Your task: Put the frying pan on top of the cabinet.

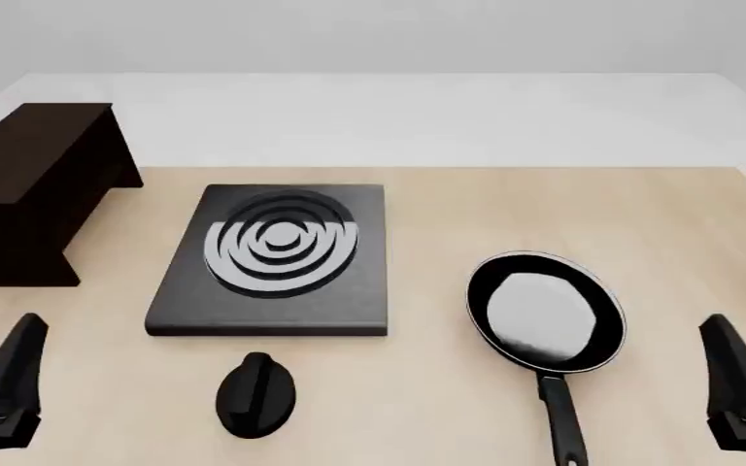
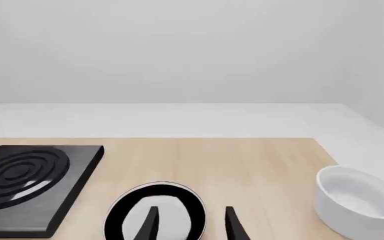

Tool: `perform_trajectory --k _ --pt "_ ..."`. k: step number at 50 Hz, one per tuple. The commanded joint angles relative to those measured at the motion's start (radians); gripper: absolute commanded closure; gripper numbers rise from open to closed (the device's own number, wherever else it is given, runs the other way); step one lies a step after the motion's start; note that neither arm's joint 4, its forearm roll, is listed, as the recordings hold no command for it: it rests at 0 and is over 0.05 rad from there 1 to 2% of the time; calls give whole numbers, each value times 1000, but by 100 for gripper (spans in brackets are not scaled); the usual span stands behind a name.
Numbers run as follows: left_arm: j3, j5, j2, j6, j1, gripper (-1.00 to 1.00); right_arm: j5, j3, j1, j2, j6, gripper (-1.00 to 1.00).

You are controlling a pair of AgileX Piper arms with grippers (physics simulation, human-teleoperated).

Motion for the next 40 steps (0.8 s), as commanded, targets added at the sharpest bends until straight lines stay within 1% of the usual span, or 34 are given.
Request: perform_trajectory --k 1,3,5,6,8,9,10,11,12,13,14,15,16,17,18,19,20,22,23,24,25,26,27,28,29,30,31,33,35,36,37,38,39,40 --pt "0 8 -21 6 -6 -100 1 -3 0 3 -4 -100" --pt "-3 11 -21 9 -11 -100 4 -7 0 5 -1 -100" --pt "-5 4 -21 -12 -45 -100 16 -28 1 14 1 -100" --pt "-26 4 -21 -19 -70 -100 17 -21 1 6 1 -100" --pt "-58 33 0 -42 -69 -100 17 -20 -1 4 5 -100" --pt "-82 43 8 -42 -95 -100 18 -21 -1 3 4 -100" --pt "-138 48 64 -13 -162 -100 22 -25 -3 3 7 -100" --pt "-164 45 101 23 -219 -100 24 -26 -3 2 8 -100" --pt "-165 44 103 23 -219 -100 24 -26 -3 2 8 -100" --pt "-251 90 110 10 -284 -100 30 -33 -4 2 11 -100" --pt "-280 89 183 -28 -310 -100 36 -40 -4 2 11 -100" --pt "-329 110 198 -67 -314 -100 34 -39 -5 1 13 -100" --pt "-359 119 201 -88 -338 -100 27 -37 -5 5 14 -100" --pt "-402 136 248 -89 -344 -100 29 -40 -6 6 15 -100" --pt "-429 149 244 -119 -338 -100 29 -41 -7 6 17 -100" --pt "-463 161 274 -129 -356 -100 29 -40 -8 3 17 -100" --pt "-485 163 291 -124 -382 -100 29 -42 -8 3 17 -100" --pt "-517 163 369 -182 -432 -100 29 -44 -10 3 19 -100" --pt "-518 162 370 -182 -432 -100 28 -43 -10 3 21 -100" --pt "-550 159 454 -267 -476 -100 28 -44 -10 2 22 -100" --pt "-551 159 455 -267 -476 -100 28 -44 -10 2 22 -100" --pt "-563 159 471 -304 -498 -100 29 -45 -10 2 22 -100" --pt "-587 158 533 -283 -550 -100 27 -43 -11 2 24 -100" --pt "-590 163 571 -323 -553 -100 31 -47 -11 1 23 -100" --pt "-599 159 610 -329 -597 -100 25 -42 -11 1 24 -100" --pt "-623 169 684 -355 -656 -100 23 -39 -11 0 25 -100" --pt "-642 171 703 -329 -681 -100 24 -40 -12 0 27 -100" --pt "-648 179 713 -337 -676 -100 27 -44 -12 0 28 -100" --pt "-693 196 743 -319 -710 -100 27 -46 -12 0 29 -100" --pt "-730 225 758 -325 -720 -100 26 -47 -14 0 31 -100" --pt "-730 225 758 -325 -720 -100 26 -47 -14 0 31 -100" --pt "-767 277 799 -289 -694 -100 10 -31 -14 0 34 -100" --pt "-768 277 800 -289 -694 -100 9 -31 -14 -1 34 -100" --pt "-772 265 786 -312 -707 -100 4 -26 -14 0 34 -100"
